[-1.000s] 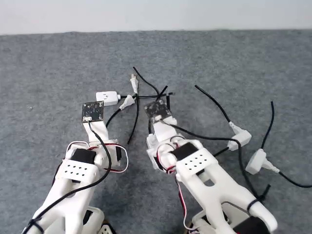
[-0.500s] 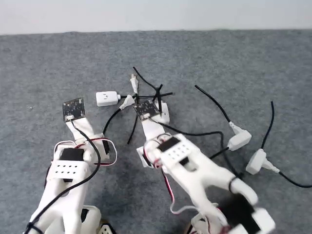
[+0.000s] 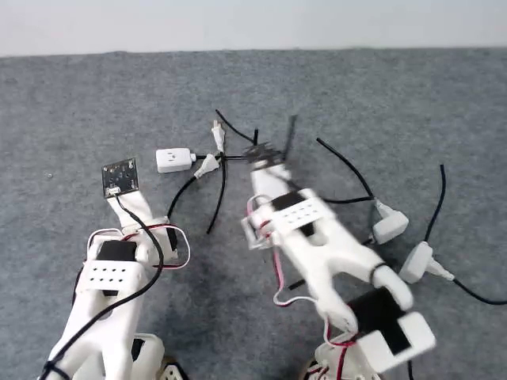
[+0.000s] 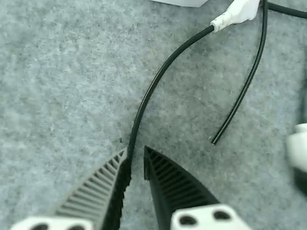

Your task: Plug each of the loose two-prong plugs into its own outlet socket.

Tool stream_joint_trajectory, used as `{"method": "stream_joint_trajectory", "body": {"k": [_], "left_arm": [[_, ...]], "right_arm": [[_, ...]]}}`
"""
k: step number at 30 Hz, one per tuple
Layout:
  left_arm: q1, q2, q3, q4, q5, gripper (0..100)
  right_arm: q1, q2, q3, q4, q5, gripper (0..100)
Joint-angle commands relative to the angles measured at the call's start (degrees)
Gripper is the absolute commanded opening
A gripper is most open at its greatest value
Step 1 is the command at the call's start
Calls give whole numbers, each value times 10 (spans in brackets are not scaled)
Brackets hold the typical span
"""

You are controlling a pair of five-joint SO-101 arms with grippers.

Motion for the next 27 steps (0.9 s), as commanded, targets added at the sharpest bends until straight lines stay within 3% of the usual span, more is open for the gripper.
{"method": "stream_joint_trajectory", "body": {"k": [1, 4, 9, 15, 18, 21, 24, 27], "left_arm": [[-4, -14, -28, -16, -2, 44], [4, -13, -28, -16, -2, 45], [77, -12, -3, -13, -2, 47], [100, -12, -2, -16, 8, 47], [137, -12, -16, -19, 32, 66], [200, 9, -45, -17, 79, 160], [248, 80, -105, -17, 134, 237], [261, 195, -203, -18, 167, 242]], "right_arm": [[90, -102, -18, 34, 6, 8], [185, -189, 6, 64, 11, 8], [348, -314, 73, 85, 58, 8], [480, -392, 156, 84, 97, 10], [509, -392, 178, 78, 100, 39], [508, -378, 196, 57, 98, 136], [493, -361, 199, 49, 98, 221], [479, -358, 198, 51, 97, 240]]}}
